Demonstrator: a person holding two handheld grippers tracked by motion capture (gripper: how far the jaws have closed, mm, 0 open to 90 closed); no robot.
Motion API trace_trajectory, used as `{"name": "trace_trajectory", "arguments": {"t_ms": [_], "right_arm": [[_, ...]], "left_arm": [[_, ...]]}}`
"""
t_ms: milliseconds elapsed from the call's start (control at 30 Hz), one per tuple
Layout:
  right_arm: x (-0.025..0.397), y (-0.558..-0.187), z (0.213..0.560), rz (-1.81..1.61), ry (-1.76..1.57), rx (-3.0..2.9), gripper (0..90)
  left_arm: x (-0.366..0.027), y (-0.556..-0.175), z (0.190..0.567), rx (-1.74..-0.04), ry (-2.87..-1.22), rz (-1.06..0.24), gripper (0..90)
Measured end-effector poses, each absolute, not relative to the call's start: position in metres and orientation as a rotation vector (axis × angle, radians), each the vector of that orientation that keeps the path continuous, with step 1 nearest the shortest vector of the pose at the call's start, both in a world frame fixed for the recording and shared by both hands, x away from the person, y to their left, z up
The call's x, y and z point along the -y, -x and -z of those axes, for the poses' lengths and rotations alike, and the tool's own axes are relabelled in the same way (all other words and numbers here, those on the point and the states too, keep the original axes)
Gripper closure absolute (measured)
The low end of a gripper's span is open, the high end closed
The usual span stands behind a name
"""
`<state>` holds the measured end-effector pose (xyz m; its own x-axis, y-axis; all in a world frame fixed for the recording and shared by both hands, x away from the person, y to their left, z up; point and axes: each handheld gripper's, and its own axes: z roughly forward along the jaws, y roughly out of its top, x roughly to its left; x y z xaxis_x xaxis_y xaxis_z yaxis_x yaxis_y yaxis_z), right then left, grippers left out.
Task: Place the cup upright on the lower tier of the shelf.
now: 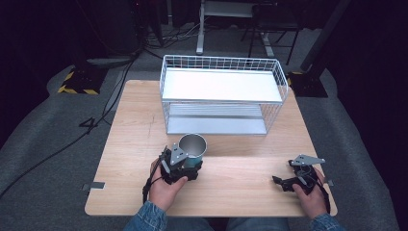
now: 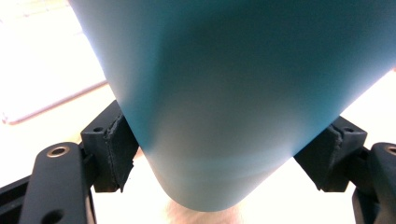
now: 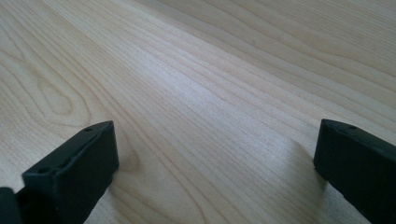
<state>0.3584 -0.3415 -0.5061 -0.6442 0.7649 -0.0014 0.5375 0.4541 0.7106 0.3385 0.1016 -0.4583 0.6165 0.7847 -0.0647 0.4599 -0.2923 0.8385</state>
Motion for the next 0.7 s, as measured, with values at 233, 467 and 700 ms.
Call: {"name": "trace_trajectory", "arguments": {"t_ms": [233, 467, 700], "right_arm": [[0.342, -0.358, 0.506, -0.995, -1.109, -2.387, 0.0], [0.341, -0.359, 0.506, -0.992, -1.111, -2.385, 0.0], [0.341, -0.359, 0.506, -0.992, -1.112, -2.385, 0.0]], "left_arm": [[-0.094, -0.350, 0.447, -0.981, -1.937, -0.457, 23.0], [-0.086, -0.364, 0.442, -0.989, -1.915, -0.431, 23.0], [-0.079, -0.382, 0.442, -0.987, -1.898, -0.441, 23.0]]}}
